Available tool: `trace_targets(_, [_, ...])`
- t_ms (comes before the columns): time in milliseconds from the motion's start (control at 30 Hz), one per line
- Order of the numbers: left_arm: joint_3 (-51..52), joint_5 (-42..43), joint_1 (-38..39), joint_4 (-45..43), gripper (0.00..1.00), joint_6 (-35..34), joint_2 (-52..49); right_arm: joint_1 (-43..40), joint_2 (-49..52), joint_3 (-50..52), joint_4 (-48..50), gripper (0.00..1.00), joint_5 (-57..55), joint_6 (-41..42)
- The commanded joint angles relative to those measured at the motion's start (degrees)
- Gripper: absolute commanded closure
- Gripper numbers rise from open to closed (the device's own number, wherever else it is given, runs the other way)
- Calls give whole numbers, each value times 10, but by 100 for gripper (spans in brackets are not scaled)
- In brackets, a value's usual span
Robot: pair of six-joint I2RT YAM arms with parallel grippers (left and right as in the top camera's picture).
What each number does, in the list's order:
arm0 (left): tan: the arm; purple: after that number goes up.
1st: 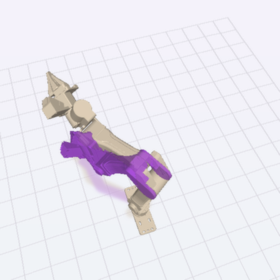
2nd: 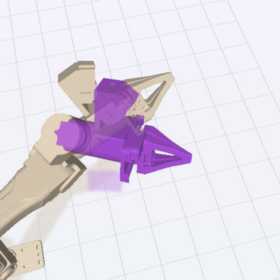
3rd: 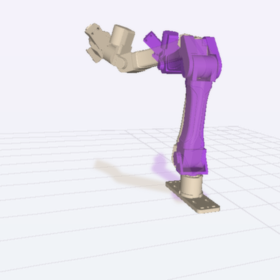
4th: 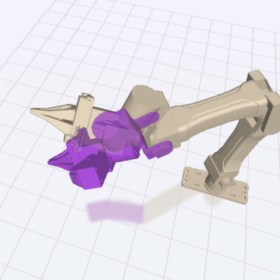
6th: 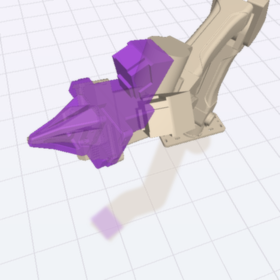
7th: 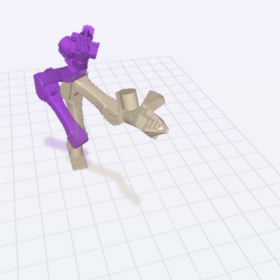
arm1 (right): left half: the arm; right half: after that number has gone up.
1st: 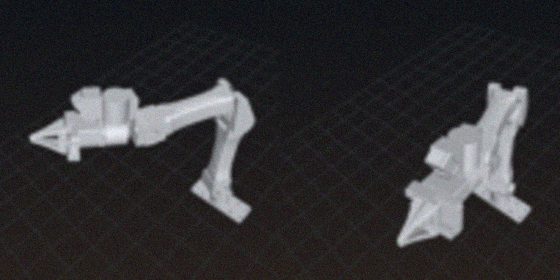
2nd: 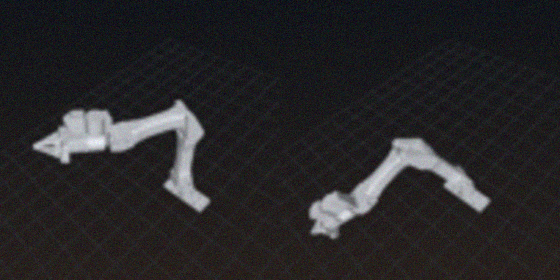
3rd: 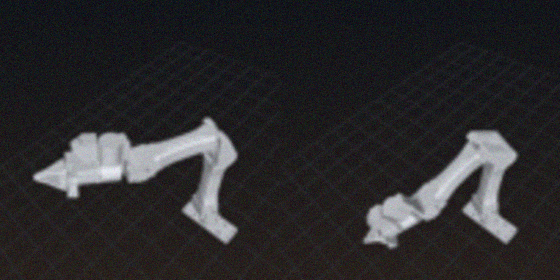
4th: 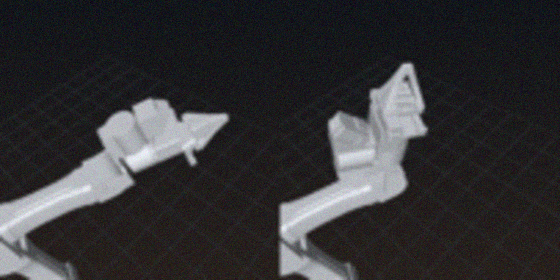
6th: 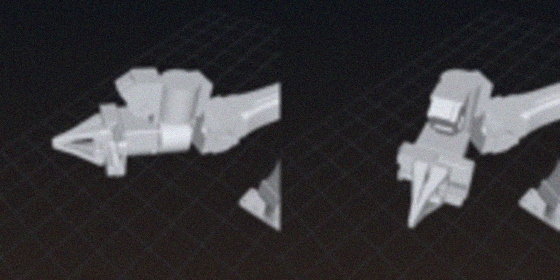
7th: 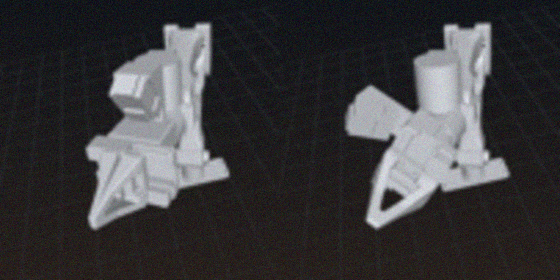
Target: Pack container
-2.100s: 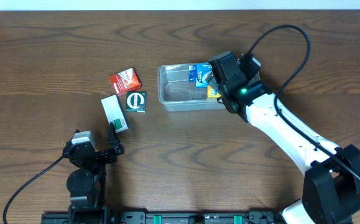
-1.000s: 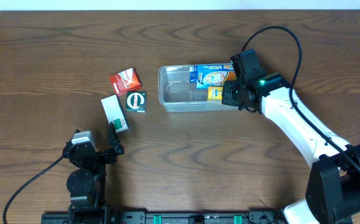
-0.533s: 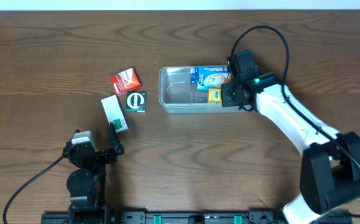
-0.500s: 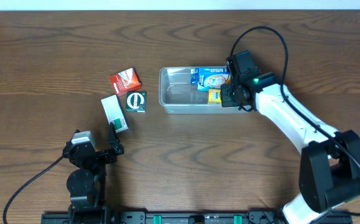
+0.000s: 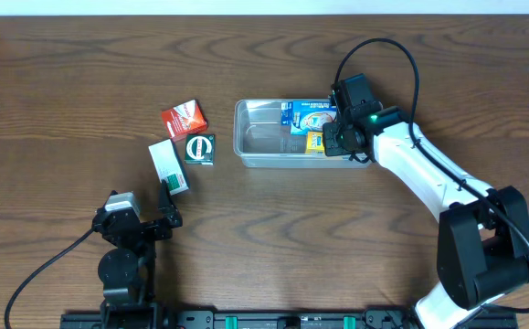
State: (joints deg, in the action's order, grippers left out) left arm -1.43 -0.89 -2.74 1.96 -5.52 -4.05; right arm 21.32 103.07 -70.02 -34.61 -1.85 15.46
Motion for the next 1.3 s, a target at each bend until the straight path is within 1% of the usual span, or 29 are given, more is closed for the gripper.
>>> trace_targets(0, [12,-17,-2,20,2,8,1,-7,11,-4,8,98,-22,-12])
trace_targets(233, [12,-17,-2,20,2,8,1,-7,11,-4,24,99,-36,-29])
trace_targets(667, [12,-17,-2,20,2,8,1,-8,11,-4,46,99,-44,-42])
trace_targets(900, [12,-17,-2,20,2,8,1,-9,11,-4,70,98,-58,-62])
trace_targets(1267, [12,-17,-2,20,2,8,1,-13,12,-3,68,99,-58,-66])
